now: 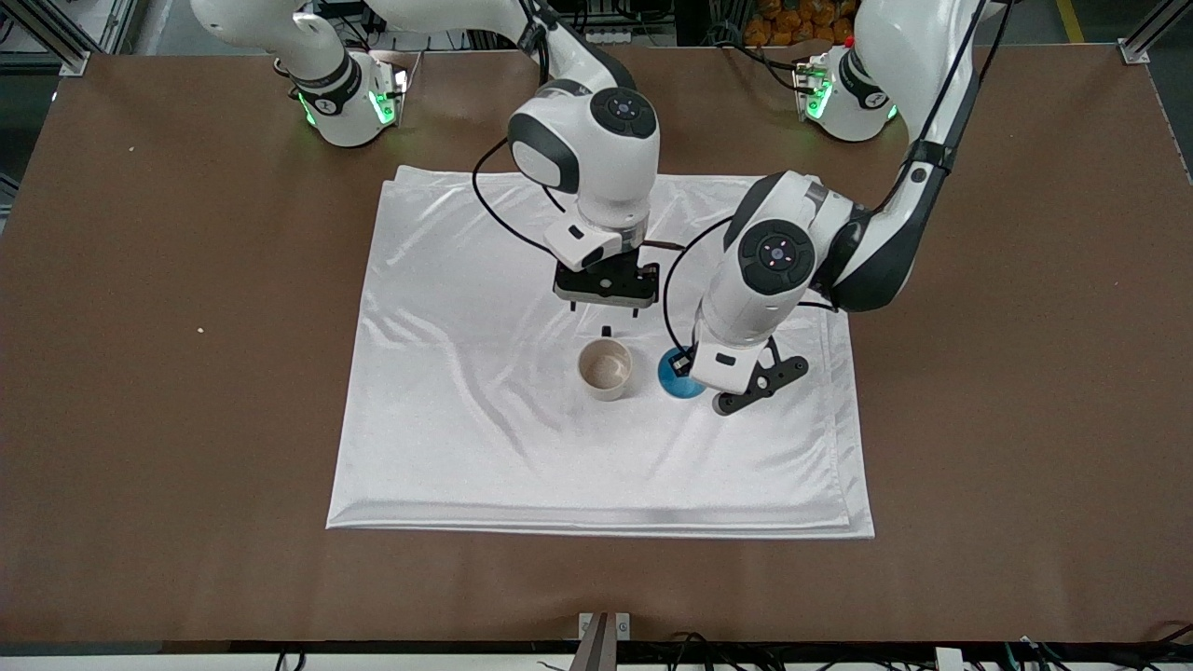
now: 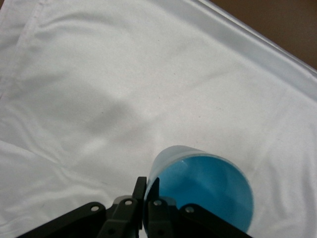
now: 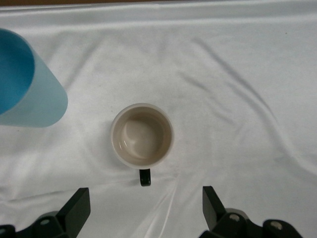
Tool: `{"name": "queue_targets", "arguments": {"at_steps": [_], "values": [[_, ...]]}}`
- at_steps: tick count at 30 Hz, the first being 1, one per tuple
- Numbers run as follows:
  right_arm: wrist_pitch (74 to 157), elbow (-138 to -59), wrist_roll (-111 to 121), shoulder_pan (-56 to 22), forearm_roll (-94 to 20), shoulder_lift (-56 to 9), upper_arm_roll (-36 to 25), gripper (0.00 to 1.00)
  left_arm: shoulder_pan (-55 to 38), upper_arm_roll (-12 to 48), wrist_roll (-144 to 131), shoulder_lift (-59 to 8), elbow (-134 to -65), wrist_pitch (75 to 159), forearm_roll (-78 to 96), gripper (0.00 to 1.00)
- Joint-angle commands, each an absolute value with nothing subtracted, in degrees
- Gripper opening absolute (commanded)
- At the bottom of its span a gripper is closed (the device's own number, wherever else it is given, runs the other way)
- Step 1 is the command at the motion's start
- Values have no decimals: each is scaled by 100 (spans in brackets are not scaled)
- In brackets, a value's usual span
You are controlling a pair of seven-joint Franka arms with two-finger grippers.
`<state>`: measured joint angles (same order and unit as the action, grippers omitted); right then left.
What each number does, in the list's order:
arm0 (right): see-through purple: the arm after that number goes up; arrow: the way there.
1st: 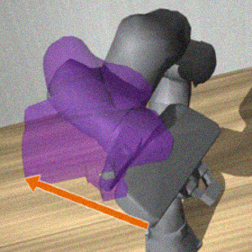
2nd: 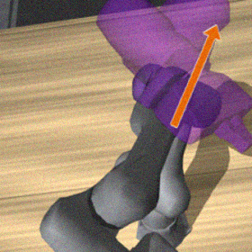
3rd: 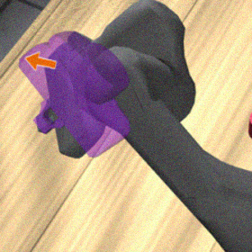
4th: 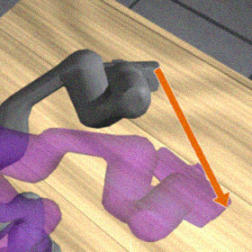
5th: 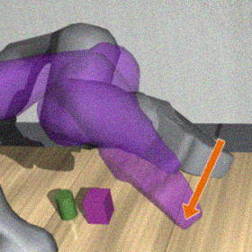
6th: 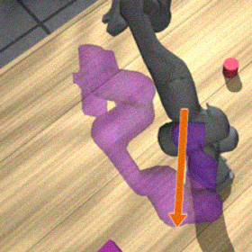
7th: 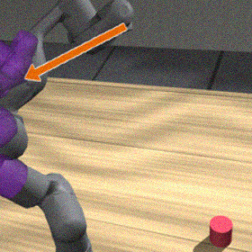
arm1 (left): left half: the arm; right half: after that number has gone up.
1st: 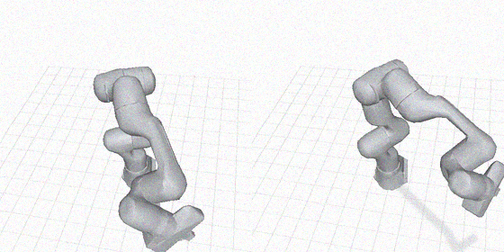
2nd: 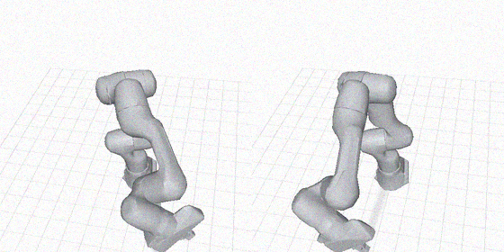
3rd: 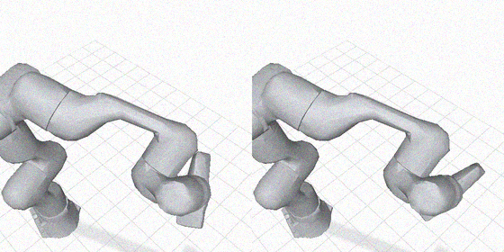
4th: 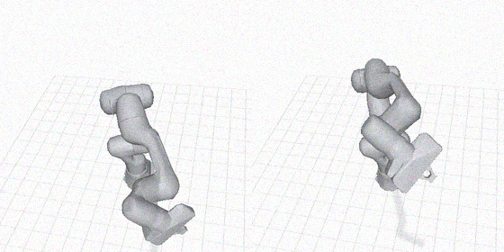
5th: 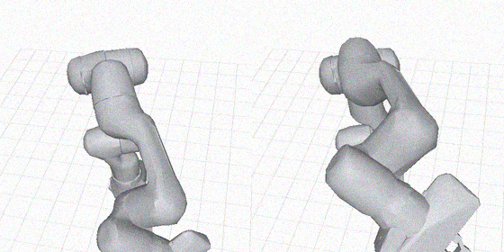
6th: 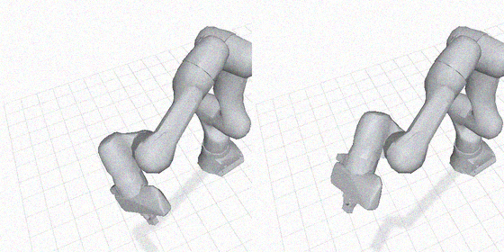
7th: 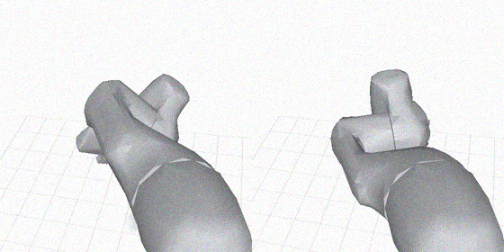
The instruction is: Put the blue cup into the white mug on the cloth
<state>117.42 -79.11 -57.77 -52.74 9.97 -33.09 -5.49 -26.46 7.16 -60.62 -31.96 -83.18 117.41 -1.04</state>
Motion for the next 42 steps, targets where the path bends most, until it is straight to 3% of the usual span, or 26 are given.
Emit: {"name": "queue_targets", "arguments": {"at_steps": [1,11,25,42], "values": [[11137,-8077,-4976,-4958,660,-2682,-483,100,-2751,650,-6275,-3278,-8183,11839,-35,0],[9880,-8077,-3649,-4334,141,-1566,-492,100,-3085,589,-6758,-3436,-8174,12138,-70,0],[8421,-8103,-1917,-3236,-17,-563,-518,100,-3436,554,-7338,-3630,-8174,12673,-228,0],[8394,-8244,-247,-1038,-264,-413,-519,100,-3727,466,-7761,-3902,-8191,12946,-369,0]]}}
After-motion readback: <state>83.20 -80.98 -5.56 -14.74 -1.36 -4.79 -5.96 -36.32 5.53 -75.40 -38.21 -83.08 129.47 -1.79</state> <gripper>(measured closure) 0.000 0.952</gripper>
